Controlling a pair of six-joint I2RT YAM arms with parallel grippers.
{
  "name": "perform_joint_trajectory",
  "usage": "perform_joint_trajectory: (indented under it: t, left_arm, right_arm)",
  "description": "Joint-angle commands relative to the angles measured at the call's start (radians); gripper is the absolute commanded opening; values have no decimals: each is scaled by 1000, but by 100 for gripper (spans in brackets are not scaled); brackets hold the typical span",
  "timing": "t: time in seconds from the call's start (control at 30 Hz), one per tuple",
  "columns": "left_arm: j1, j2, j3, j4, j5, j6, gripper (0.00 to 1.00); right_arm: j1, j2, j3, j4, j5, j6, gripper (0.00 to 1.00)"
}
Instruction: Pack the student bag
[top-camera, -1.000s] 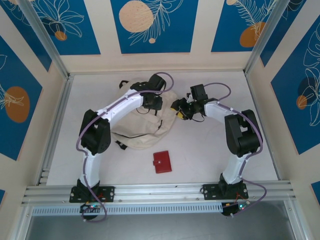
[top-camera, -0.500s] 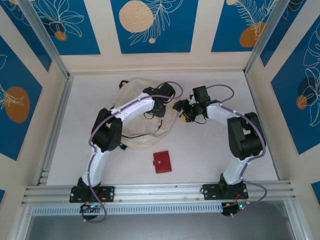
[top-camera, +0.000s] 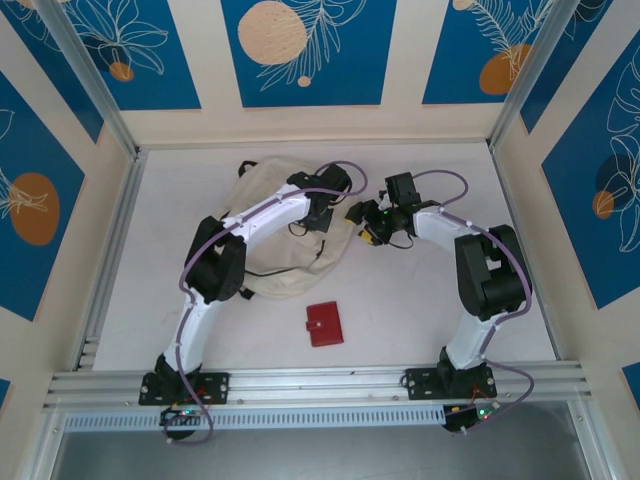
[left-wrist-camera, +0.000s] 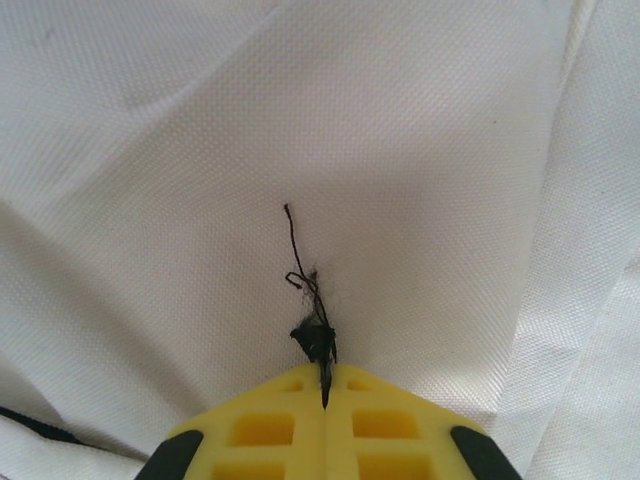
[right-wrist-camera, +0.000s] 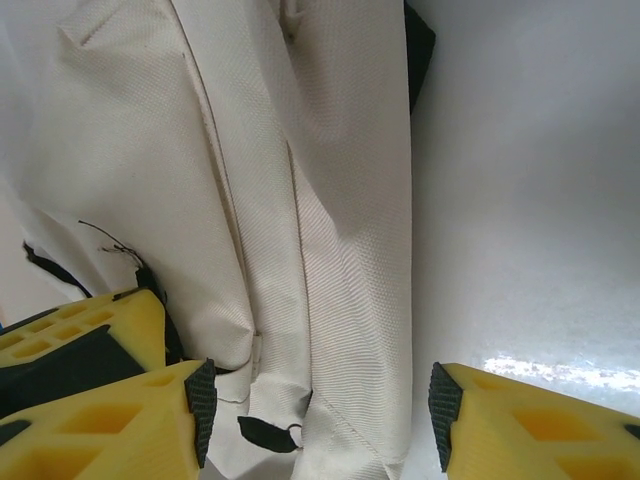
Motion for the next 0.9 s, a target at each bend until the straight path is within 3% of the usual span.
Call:
perform_joint_trajectory:
  t: [0.0, 0.4, 0.67, 0.87]
  left_arm:
    - [-2, -61, 13, -20, -21, 2, 0]
    - [8, -277, -171, 143, 40, -14, 0]
    - [15, -284, -192, 152, 47, -17, 0]
    - [19, -282, -204, 159, 51, -19, 0]
  right_arm:
    - [9, -44, -7, -15, -14, 5, 60]
    - [83, -16, 17, 94, -153, 69, 59]
    - [140, 103, 128, 72, -165, 118, 58]
    - [160, 173, 174, 75, -158, 159, 48]
